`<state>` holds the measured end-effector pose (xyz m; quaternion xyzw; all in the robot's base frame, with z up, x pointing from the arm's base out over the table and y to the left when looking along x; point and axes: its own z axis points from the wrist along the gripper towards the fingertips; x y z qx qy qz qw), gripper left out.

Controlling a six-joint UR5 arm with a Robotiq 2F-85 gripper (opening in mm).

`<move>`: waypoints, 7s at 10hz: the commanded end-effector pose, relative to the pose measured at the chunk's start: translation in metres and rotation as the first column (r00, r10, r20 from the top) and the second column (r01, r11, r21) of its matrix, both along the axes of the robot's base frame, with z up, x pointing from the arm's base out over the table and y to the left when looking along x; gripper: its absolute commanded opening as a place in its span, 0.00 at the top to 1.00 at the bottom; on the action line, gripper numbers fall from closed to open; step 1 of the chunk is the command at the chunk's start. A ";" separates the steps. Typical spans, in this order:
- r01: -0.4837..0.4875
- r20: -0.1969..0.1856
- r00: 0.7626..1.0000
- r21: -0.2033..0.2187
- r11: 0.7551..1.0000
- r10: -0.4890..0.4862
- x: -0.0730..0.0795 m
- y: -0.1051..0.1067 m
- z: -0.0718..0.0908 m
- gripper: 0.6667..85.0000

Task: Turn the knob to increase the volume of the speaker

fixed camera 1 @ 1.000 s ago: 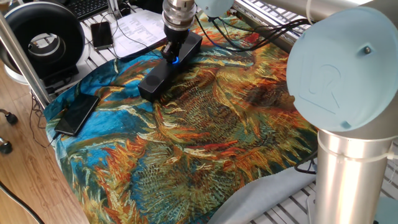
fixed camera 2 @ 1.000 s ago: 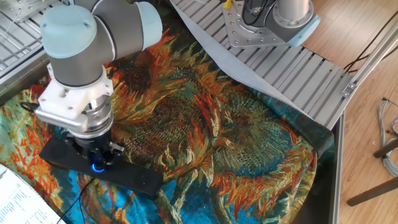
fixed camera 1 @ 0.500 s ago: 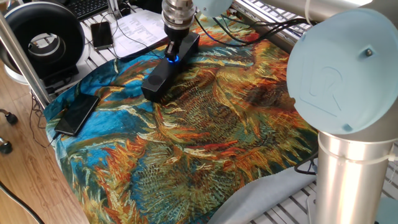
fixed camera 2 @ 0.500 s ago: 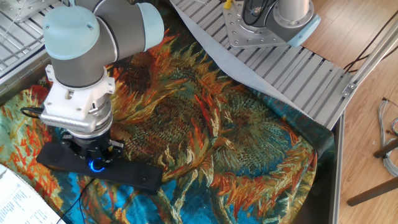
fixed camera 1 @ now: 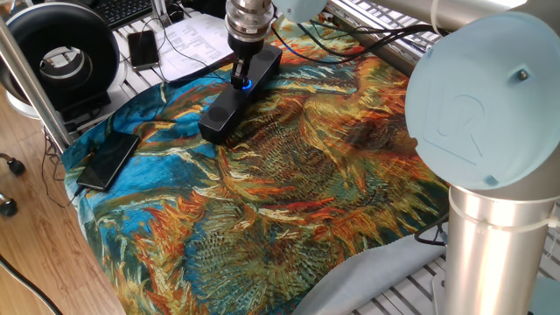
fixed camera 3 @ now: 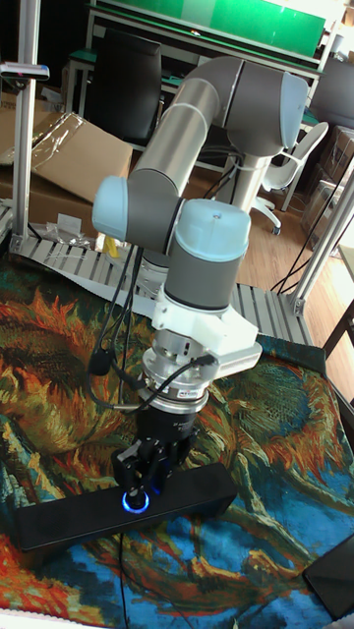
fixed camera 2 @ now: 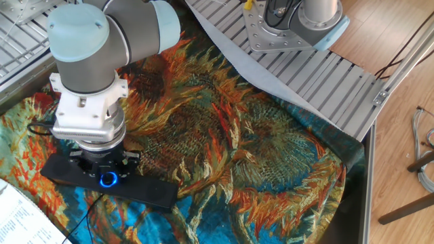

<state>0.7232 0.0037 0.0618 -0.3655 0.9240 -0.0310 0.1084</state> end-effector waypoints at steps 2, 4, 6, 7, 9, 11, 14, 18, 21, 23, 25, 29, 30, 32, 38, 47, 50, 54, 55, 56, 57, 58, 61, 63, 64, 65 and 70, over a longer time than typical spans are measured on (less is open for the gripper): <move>-0.185 0.000 0.983 -0.073 0.980 0.185 0.002 -0.009 -0.003 0.50; -0.224 0.016 0.974 -0.092 0.970 0.226 0.007 -0.010 -0.002 0.49; -0.235 0.019 0.971 -0.085 0.968 0.238 0.006 -0.010 0.000 0.49; -0.263 0.023 0.963 -0.107 0.959 0.267 0.008 -0.014 0.000 0.48; -0.261 0.022 0.964 -0.087 0.962 0.263 0.006 -0.010 0.000 0.49; -0.242 0.017 0.970 -0.064 0.968 0.243 0.004 -0.006 -0.002 0.53; -0.233 0.013 0.972 -0.051 0.971 0.234 0.003 -0.004 -0.003 0.56; -0.219 0.018 0.975 -0.036 0.975 0.220 0.004 -0.002 -0.005 0.56; -0.228 0.011 0.973 -0.032 0.973 0.228 0.003 -0.004 -0.003 0.56; -0.243 0.001 0.970 -0.049 0.969 0.243 0.003 -0.012 -0.002 0.56; -0.250 0.000 0.968 -0.047 0.967 0.251 0.003 -0.013 -0.002 0.56; -0.294 -0.017 0.956 -0.030 0.955 0.293 -0.001 -0.007 -0.008 0.53; -0.306 -0.023 0.952 -0.026 0.952 0.305 -0.003 -0.006 -0.008 0.53; -0.305 -0.027 0.952 -0.015 0.952 0.304 -0.005 -0.004 -0.009 0.53; -0.208 -0.030 0.978 0.022 0.978 0.209 -0.003 -0.018 -0.004 0.72; 0.038 0.000 0.999 0.032 0.999 -0.038 0.013 -0.018 0.000 0.89; 0.185 0.023 0.982 0.084 0.979 -0.187 0.023 -0.016 0.003 0.91; 0.291 0.013 0.956 0.130 0.948 -0.295 0.025 -0.012 0.002 0.91; 0.299 0.011 0.953 0.134 0.945 -0.303 0.026 -0.012 0.002 0.91; 0.309 0.011 0.950 0.132 0.942 -0.313 0.026 -0.014 0.002 0.91; 0.313 0.010 0.948 0.133 0.940 -0.317 0.026 -0.014 0.002 0.91; 0.317 0.013 0.947 0.135 0.939 -0.321 0.027 -0.014 0.002 0.91; 0.294 0.025 0.954 0.135 0.946 -0.300 0.031 -0.012 0.001 0.92; 0.303 0.016 0.951 0.138 0.943 -0.308 0.029 -0.010 0.003 0.92; 0.300 0.023 0.952 0.120 0.946 -0.305 0.030 -0.015 0.002 0.92; 0.300 0.026 0.952 0.126 0.946 -0.305 0.032 -0.013 0.002 0.92; 0.325 0.054 0.940 0.165 0.931 -0.338 0.044 -0.007 0.005 0.92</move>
